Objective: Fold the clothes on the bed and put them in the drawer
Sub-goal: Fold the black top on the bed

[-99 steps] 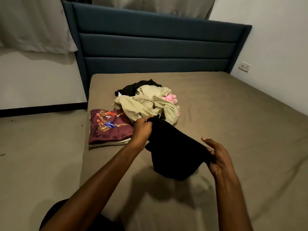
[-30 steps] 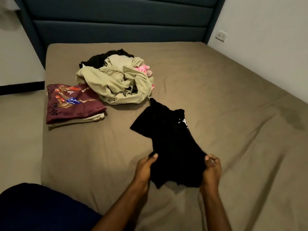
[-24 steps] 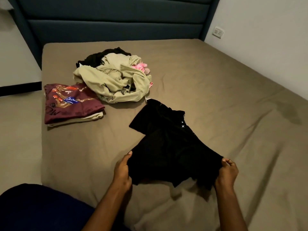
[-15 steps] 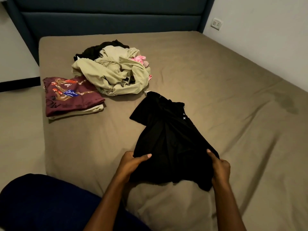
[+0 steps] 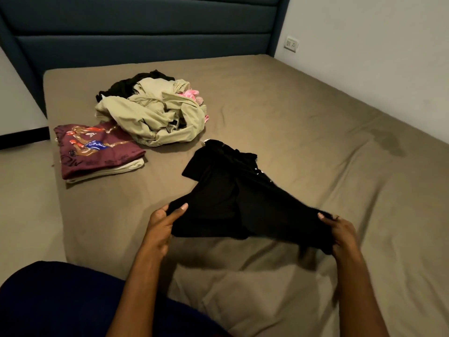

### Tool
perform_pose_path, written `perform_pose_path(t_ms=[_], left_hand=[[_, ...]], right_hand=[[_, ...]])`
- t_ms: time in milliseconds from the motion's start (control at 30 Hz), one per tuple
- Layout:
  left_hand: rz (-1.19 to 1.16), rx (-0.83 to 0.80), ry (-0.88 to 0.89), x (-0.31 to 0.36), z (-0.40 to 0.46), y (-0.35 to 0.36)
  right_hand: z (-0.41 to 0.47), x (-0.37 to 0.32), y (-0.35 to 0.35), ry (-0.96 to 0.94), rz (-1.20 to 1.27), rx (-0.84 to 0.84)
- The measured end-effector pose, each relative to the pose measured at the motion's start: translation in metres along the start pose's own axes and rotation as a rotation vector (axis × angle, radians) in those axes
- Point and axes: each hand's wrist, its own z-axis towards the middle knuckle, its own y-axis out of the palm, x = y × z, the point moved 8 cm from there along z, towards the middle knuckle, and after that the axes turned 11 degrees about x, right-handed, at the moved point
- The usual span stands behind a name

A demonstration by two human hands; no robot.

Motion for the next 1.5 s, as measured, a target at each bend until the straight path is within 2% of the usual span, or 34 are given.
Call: perform_pose_path(t_ms=[133, 200, 300, 433, 533, 600, 700, 767, 867, 933, 967, 1067, 1133, 1200, 1267, 1400, 1500], left_hand=[[0.552, 0.242, 0.185, -0.012, 0.019, -0.033], [0.604, 0.280, 0.160, -0.013, 0.020, -0.044], [0.483, 0.359, 0.134, -0.008, 0.022, -0.057], [0.150, 0.393, 0.064, -0.001, 0.013, -0.062], [0.122, 0.391, 0.040, -0.003, 0.012, -0.059], [0.175, 0.394, 0.060, -0.005, 0.013, -0.056], [0.219, 0.453, 0.095, -0.006, 0.012, -0.059], [0.177, 0.500, 0.097, -0.003, 0.012, -0.061], [0.101, 0.507, 0.073, -0.003, 0.013, -0.057], [0.143, 0.507, 0.108, -0.003, 0.015, -0.053], [0.180, 0.509, 0.133, -0.001, 0.015, -0.052], [0.248, 0.453, 0.163, 0.006, 0.025, -0.045], [0.189, 0.372, 0.164, 0.012, 0.028, -0.040], [0.120, 0.233, 0.168, 0.018, 0.025, -0.031], [0.106, 0.057, 0.185, 0.024, 0.018, -0.017], [0.155, -0.271, 0.089, 0.037, 0.009, -0.008], [0.272, -0.350, 0.069, 0.038, 0.009, -0.028]], right_hand=[[0.002, 0.015, -0.015, -0.284, -0.546, 0.195], [0.004, 0.023, -0.024, -0.326, -0.620, 0.239], [0.003, 0.028, -0.026, -0.307, -0.496, 0.195], [0.006, 0.032, -0.024, 0.069, 0.009, 0.059], [-0.007, 0.022, -0.018, 0.139, 0.110, 0.024], [-0.019, 0.024, -0.007, 0.068, 0.083, -0.012], [-0.035, 0.035, 0.008, -0.035, -0.008, -0.189], [-0.043, 0.036, 0.013, -0.157, -0.150, -0.320], [-0.061, 0.033, 0.016, -0.477, -0.478, -0.483], [-0.071, 0.044, 0.017, -0.651, -0.734, -0.526], [-0.075, 0.049, 0.018, -0.689, -0.758, -0.515], [-0.088, 0.041, 0.008, -0.776, -0.571, -0.302], [-0.089, 0.037, 0.000, -0.665, -0.362, -0.268], [-0.081, 0.039, -0.003, -0.419, -0.207, -0.353], [-0.079, 0.036, -0.003, -0.300, -0.239, -0.489], [-0.076, 0.003, -0.008, -0.311, -0.244, -0.615], [-0.061, 0.000, -0.004, -0.255, -0.175, -0.598]])
